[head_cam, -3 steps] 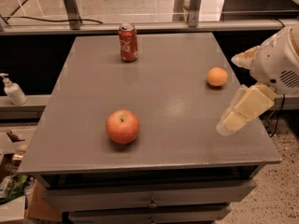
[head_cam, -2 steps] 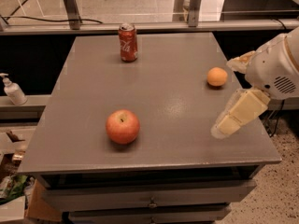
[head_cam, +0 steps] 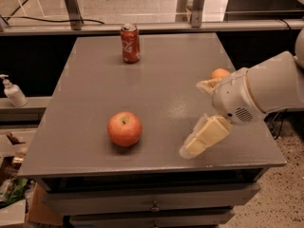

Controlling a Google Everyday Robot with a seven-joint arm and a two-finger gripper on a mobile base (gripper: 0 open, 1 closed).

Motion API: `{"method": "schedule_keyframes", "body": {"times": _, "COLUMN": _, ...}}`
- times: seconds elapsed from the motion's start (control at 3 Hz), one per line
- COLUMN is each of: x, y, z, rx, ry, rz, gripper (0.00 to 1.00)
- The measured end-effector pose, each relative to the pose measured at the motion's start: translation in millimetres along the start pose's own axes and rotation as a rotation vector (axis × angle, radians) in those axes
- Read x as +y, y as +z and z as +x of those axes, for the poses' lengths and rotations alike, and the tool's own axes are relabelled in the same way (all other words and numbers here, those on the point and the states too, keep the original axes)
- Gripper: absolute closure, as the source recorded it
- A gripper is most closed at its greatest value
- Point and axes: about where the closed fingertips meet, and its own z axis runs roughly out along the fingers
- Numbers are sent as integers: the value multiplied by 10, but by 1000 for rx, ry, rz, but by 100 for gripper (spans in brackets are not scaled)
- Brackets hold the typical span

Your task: Pick apple

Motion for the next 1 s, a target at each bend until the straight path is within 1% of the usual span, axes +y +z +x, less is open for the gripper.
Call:
{"method": "schedule_keyframes", "body": {"times": 0.33, "x": 183, "y": 390, "z": -64, "rx": -84, "ry": -20, "rz": -41, "gripper": 0}}
{"method": "schedule_keyframes", "body": {"times": 0.67, "x": 274, "y": 688, "z": -231, "rx": -170, "ry": -41, "rz": -66, "gripper": 0}}
{"method": "schedule_keyframes", "body": {"times": 1.0, "x": 330, "y": 888, "z": -418, "rx": -237, "ry": -54, "rz": -84, "gripper": 0}}
